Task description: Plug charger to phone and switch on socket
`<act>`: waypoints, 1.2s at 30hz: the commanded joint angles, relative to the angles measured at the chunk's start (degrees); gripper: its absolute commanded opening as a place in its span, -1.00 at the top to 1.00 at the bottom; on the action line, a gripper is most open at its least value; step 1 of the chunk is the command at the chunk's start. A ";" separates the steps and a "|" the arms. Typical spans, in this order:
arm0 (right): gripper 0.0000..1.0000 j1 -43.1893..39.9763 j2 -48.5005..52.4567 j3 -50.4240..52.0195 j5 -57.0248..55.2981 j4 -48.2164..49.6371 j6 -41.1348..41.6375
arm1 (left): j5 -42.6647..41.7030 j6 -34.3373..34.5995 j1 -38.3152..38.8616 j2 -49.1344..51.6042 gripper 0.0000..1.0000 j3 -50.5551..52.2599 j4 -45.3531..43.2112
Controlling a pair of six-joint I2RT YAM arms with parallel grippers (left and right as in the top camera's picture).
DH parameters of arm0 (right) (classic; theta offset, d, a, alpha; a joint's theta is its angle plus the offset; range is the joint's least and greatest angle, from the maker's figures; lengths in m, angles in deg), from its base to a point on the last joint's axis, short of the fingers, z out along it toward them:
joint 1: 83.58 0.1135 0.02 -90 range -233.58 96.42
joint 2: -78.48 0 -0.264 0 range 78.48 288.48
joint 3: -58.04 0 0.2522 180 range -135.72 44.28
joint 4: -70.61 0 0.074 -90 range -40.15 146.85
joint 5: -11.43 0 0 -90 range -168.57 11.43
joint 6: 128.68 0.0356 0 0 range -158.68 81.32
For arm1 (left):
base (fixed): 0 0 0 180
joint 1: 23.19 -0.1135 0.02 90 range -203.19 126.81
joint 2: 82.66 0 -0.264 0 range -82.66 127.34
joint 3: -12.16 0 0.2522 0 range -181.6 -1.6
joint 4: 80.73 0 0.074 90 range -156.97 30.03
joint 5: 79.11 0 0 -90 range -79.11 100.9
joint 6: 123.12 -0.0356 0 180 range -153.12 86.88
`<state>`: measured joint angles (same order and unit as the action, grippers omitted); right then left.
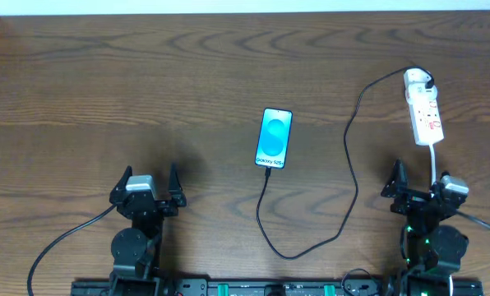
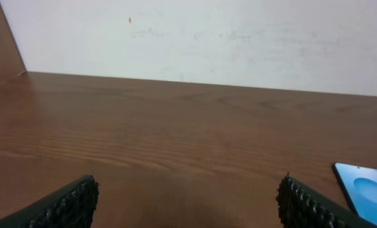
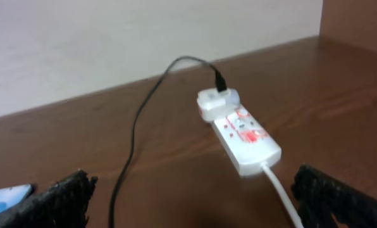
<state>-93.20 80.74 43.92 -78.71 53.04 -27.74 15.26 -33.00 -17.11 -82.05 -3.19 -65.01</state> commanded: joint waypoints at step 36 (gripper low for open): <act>-0.99 1.42 -1.88 0.07 1.07 -0.48 -8.44 | 0.20 -0.31 -0.28 -0.37 -0.81 1.36 1.90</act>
<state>-92.33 79.19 43.92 -78.12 52.84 -35.30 15.26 -33.00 -17.11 -82.05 -3.19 -65.01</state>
